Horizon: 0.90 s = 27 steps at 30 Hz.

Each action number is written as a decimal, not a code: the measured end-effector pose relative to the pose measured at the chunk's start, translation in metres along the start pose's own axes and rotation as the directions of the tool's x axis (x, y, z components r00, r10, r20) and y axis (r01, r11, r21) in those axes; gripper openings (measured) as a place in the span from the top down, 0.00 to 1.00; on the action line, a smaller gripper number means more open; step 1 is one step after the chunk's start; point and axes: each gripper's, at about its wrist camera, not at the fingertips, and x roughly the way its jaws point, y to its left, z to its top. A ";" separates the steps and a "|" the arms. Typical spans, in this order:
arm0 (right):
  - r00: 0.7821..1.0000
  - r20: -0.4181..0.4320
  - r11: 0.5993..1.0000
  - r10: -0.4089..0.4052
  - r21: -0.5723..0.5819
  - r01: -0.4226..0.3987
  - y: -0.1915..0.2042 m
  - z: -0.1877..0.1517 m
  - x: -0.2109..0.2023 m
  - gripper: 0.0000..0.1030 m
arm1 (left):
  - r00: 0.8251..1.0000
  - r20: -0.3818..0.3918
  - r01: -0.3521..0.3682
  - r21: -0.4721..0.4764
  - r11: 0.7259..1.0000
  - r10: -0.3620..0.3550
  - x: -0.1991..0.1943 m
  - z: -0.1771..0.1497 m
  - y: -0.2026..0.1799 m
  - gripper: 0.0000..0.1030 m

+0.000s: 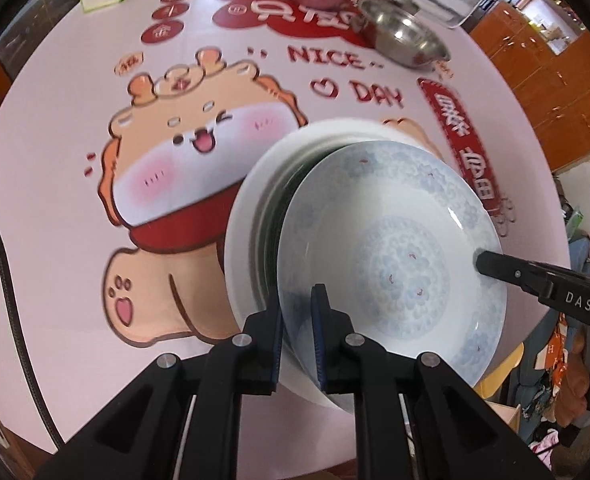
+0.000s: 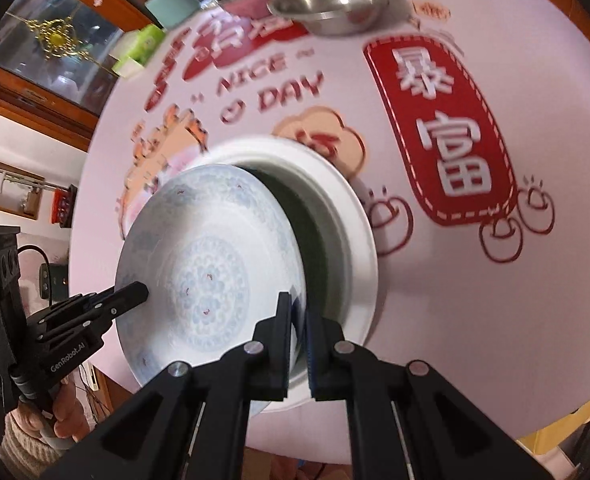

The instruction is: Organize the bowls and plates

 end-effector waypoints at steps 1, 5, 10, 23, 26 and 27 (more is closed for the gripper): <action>1.000 -0.002 1.000 -0.011 -0.004 0.011 -0.001 0.000 0.004 0.94 | 1.000 0.003 0.003 -0.007 1.000 -0.003 0.003 -0.001 0.000 0.89; 1.000 0.014 0.999 -0.023 -0.026 0.023 0.001 0.002 0.007 0.94 | 0.999 0.019 -0.026 0.002 1.000 0.026 0.007 0.000 -0.002 0.89; 0.998 0.028 0.996 -0.061 -0.055 0.063 0.004 0.006 0.013 0.93 | 0.999 0.021 -0.044 -0.008 0.999 0.044 0.013 0.003 -0.002 0.89; 0.961 0.134 0.938 -0.240 -0.225 0.265 0.034 0.001 0.002 0.88 | 0.981 0.149 -0.130 0.022 0.991 0.125 -0.021 0.016 -0.010 0.63; 0.958 0.166 0.932 -0.234 -0.244 0.270 0.041 0.000 -0.010 0.74 | 0.979 0.164 -0.124 0.004 0.992 0.122 -0.032 0.018 -0.009 0.48; 0.960 0.172 0.934 -0.222 -0.246 0.260 0.042 -0.002 -0.014 0.71 | 0.977 0.174 -0.125 -0.003 0.992 0.123 -0.037 0.018 -0.009 0.46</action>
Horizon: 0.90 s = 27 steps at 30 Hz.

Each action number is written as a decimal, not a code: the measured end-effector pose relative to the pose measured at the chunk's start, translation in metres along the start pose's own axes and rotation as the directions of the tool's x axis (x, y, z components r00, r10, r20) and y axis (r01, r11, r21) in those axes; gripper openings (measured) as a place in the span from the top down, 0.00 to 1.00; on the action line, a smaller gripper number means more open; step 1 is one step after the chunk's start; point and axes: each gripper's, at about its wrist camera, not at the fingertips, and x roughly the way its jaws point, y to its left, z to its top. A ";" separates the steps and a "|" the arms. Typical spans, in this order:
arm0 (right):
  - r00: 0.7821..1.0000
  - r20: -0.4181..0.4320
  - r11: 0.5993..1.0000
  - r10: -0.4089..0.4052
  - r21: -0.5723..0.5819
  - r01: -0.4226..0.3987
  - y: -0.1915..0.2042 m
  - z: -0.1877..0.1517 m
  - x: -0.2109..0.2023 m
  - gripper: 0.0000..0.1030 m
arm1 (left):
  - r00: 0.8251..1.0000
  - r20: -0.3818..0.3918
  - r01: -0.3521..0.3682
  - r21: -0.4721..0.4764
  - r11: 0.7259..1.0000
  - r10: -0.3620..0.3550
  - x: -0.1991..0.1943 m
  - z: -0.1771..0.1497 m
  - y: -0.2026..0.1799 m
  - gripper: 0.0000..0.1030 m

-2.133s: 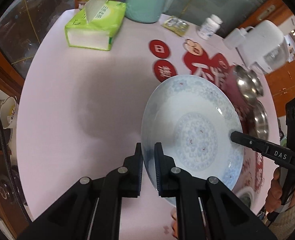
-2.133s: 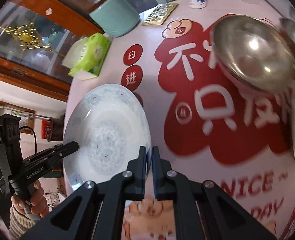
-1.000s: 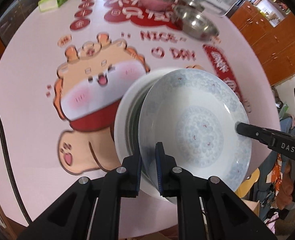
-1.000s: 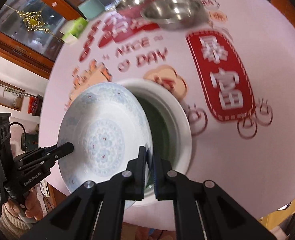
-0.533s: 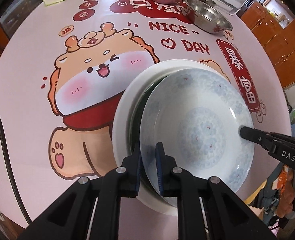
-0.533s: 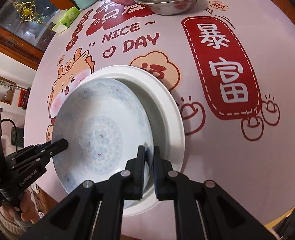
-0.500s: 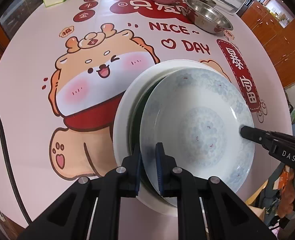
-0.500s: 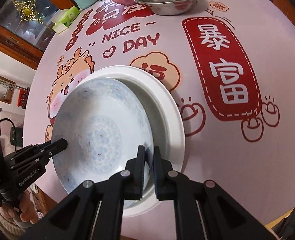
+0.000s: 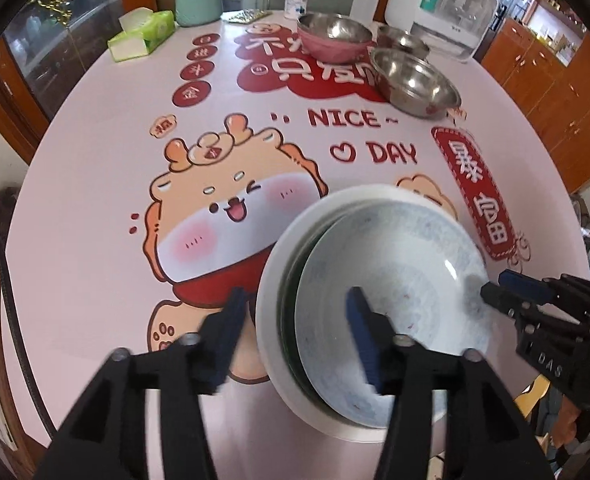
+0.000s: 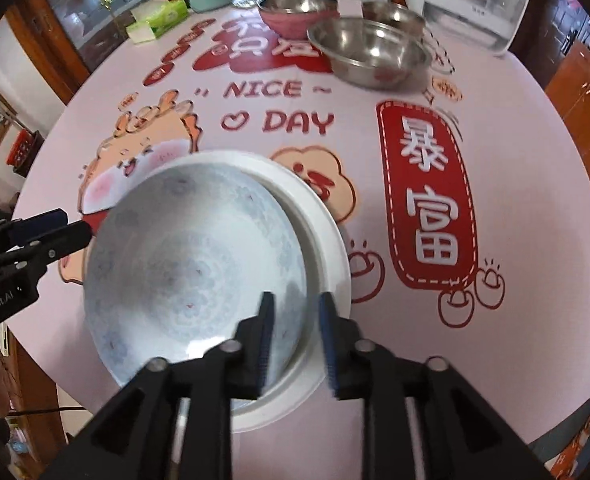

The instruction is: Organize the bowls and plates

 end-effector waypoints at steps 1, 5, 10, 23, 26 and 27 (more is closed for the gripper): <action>1.000 0.004 1.000 0.006 -0.002 -0.006 0.001 0.000 -0.003 0.71 | 1.000 0.007 -0.002 -0.002 1.000 0.002 -0.003 0.000 -0.002 0.45; 0.999 0.020 0.999 0.036 -0.009 -0.036 0.005 -0.004 -0.018 0.71 | 1.000 0.024 -0.001 -0.004 1.000 0.001 -0.020 -0.001 -0.008 0.43; 0.997 0.031 0.997 0.071 -0.024 -0.070 0.011 -0.015 -0.037 0.71 | 0.999 0.051 0.006 -0.006 1.000 -0.006 -0.045 -0.006 -0.018 0.29; 0.993 0.029 0.992 0.115 0.045 -0.117 0.007 -0.013 -0.064 0.71 | 0.997 0.049 0.056 0.051 0.997 -0.059 -0.091 -0.002 -0.037 0.22; 0.994 0.056 0.992 0.092 0.076 -0.096 -0.001 -0.002 -0.074 0.71 | 0.994 0.068 0.076 0.074 0.994 -0.081 -0.096 0.011 -0.041 0.22; 0.994 0.068 0.992 0.082 0.092 -0.088 -0.005 0.002 -0.078 0.71 | 0.993 0.075 0.085 0.086 0.993 -0.092 -0.097 0.018 -0.043 0.22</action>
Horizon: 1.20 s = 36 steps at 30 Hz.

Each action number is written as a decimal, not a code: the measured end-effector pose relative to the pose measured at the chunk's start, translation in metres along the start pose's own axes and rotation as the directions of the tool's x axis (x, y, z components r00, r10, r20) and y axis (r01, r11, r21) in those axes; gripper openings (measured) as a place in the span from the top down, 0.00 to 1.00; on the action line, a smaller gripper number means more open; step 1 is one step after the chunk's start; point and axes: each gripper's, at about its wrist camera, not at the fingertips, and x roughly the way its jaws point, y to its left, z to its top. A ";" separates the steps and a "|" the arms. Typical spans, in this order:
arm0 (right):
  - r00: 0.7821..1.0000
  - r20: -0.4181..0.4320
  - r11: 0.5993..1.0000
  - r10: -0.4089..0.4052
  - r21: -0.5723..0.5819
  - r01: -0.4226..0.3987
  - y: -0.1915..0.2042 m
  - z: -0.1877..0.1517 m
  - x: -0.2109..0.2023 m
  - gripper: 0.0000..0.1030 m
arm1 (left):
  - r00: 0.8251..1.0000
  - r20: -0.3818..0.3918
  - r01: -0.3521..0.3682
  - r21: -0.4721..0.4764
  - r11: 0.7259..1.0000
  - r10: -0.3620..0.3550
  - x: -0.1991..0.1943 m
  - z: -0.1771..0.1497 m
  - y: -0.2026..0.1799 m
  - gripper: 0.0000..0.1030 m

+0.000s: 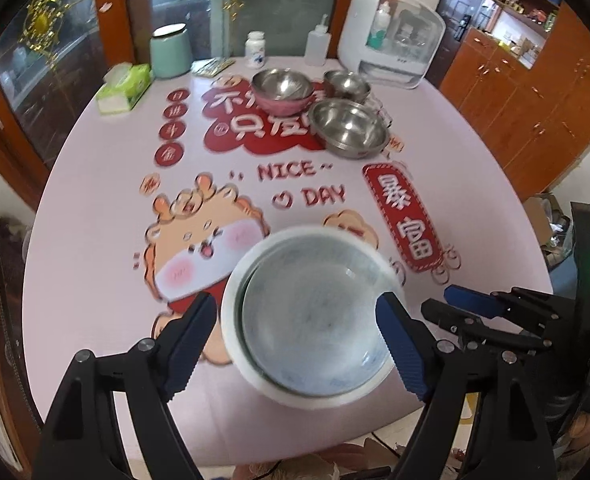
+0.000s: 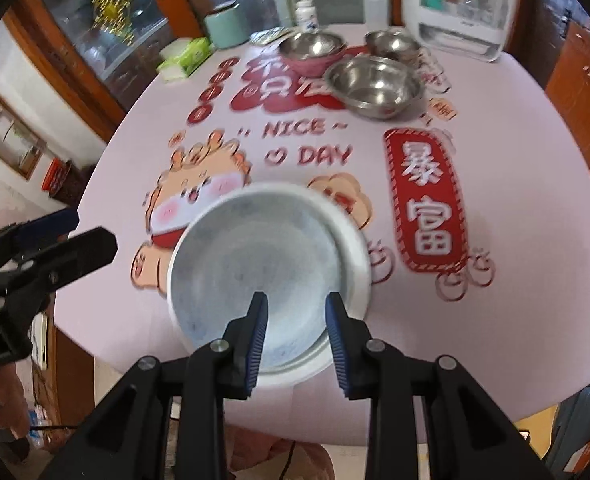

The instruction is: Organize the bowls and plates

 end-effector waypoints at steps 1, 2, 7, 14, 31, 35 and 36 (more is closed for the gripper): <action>1.000 0.010 1.000 -0.004 0.013 0.004 -0.003 0.004 -0.004 0.71 | 1.000 0.006 0.006 0.009 1.000 -0.006 0.000 0.005 -0.002 0.21; 1.000 0.019 1.000 -0.008 0.026 0.008 -0.006 0.007 -0.007 0.71 | 1.000 0.011 0.011 0.019 1.000 -0.011 0.001 0.011 -0.003 0.21; 0.997 0.070 0.995 -0.043 0.092 0.036 -0.024 0.022 -0.029 0.71 | 0.999 0.024 0.045 0.059 0.997 -0.046 0.007 0.038 -0.017 0.21; 0.995 0.095 0.997 -0.043 0.075 0.035 -0.062 0.049 -0.049 0.71 | 0.997 0.051 0.052 0.037 0.998 -0.053 0.016 0.068 -0.046 0.21; 0.995 0.016 0.990 0.102 -0.101 -0.099 -0.208 0.194 0.029 0.66 | 0.985 0.067 -0.148 -0.143 0.978 0.159 0.108 0.165 -0.125 0.21; 0.990 0.004 0.988 0.141 -0.065 -0.141 -0.214 0.223 0.072 0.66 | 0.982 0.039 -0.179 -0.137 0.974 0.186 0.160 0.196 -0.113 0.21; 0.988 -0.008 0.987 0.153 -0.050 -0.153 -0.214 0.232 0.089 0.66 | 0.983 0.023 -0.177 -0.145 0.974 0.182 0.173 0.202 -0.107 0.21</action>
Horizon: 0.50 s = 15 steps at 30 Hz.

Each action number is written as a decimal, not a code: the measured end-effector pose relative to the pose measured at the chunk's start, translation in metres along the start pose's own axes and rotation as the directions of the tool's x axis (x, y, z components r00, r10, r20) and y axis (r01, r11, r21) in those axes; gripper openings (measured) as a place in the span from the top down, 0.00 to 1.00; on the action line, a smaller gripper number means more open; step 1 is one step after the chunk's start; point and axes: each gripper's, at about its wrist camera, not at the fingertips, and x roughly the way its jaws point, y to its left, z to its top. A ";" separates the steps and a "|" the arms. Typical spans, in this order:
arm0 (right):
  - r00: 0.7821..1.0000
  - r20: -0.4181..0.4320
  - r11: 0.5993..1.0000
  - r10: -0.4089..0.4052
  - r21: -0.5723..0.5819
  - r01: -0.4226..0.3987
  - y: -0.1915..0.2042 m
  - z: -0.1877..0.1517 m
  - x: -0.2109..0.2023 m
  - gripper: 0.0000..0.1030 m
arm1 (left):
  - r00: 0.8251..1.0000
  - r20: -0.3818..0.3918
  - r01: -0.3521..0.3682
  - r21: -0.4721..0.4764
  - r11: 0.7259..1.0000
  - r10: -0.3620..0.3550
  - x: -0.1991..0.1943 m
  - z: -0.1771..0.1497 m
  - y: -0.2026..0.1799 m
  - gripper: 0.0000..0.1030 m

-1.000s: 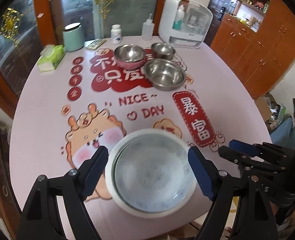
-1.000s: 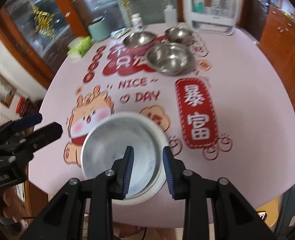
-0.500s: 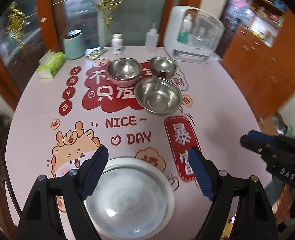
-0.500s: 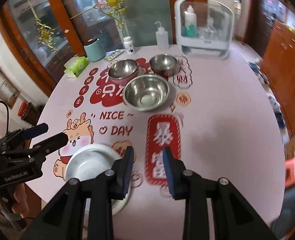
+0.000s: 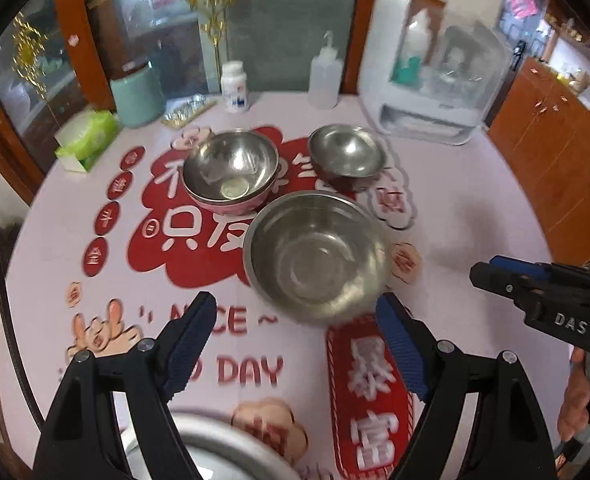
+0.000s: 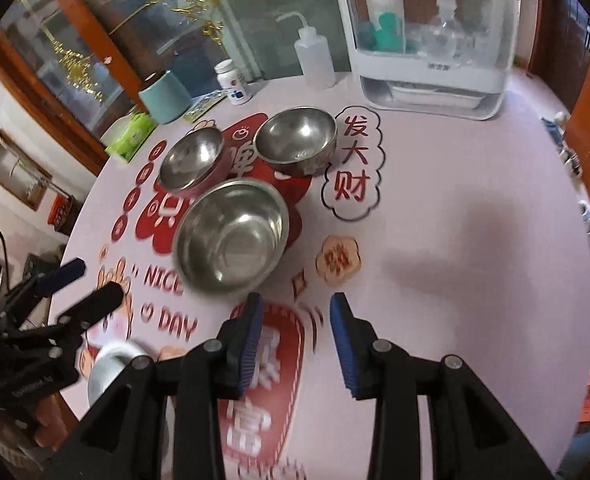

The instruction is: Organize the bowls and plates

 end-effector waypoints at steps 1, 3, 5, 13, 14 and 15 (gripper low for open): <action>1.000 -0.008 1.000 0.011 0.010 -0.010 -0.002 0.005 0.011 0.66 | 1.000 -0.025 0.000 -0.015 1.000 -0.001 0.019 0.007 0.004 0.21; 0.999 -0.032 0.999 0.020 0.030 -0.019 -0.003 0.013 0.033 0.66 | 0.997 -0.071 -0.020 -0.053 0.998 0.016 0.048 0.014 0.014 0.21; 0.998 -0.063 0.999 0.018 0.042 -0.016 -0.003 0.020 0.060 0.66 | 0.994 -0.103 -0.042 -0.095 0.995 0.032 0.073 0.021 0.026 0.21; 0.991 -0.128 0.998 0.036 0.051 -0.029 0.003 0.026 0.108 0.68 | 0.982 -0.184 -0.066 -0.114 0.991 0.045 0.124 0.029 0.045 0.33; 0.991 -0.129 0.998 0.040 0.050 -0.034 0.004 0.026 0.109 0.71 | 0.981 -0.193 -0.057 -0.110 0.992 0.035 0.128 0.030 0.045 0.46; 0.990 -0.131 0.997 0.059 0.051 -0.052 0.005 0.026 0.111 0.77 | 0.978 -0.209 -0.041 -0.109 0.993 0.018 0.132 0.030 0.046 0.54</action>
